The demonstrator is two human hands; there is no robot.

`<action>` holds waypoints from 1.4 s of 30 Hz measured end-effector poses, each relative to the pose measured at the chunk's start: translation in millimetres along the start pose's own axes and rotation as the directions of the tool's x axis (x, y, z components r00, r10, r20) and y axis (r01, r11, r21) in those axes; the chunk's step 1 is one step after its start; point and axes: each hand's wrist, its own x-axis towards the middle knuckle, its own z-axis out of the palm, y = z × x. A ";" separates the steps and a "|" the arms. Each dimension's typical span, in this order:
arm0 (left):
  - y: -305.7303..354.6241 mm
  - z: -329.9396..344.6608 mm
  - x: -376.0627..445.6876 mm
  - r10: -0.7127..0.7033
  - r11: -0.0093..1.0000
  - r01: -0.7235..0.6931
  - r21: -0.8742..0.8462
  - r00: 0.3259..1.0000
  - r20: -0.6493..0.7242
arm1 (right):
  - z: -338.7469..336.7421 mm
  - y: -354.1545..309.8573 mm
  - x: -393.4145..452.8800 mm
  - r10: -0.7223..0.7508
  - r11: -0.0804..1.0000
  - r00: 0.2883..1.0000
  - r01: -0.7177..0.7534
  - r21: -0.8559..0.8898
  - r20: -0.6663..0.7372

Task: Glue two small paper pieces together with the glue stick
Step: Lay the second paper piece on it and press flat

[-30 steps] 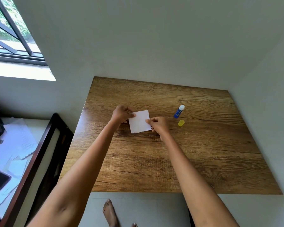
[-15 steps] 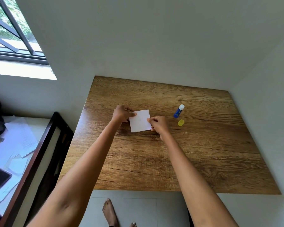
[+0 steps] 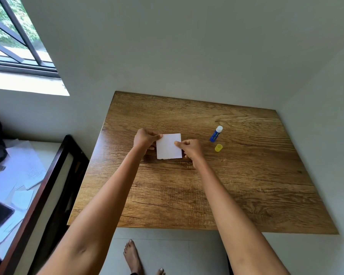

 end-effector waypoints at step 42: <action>0.5 2.8 -10.0 -0.055 0.998 0.056 0.009 0.994 -0.099 | -3.4 -8.4 -0.5 0.024 1.000 0.995 -0.023 -0.019 0.094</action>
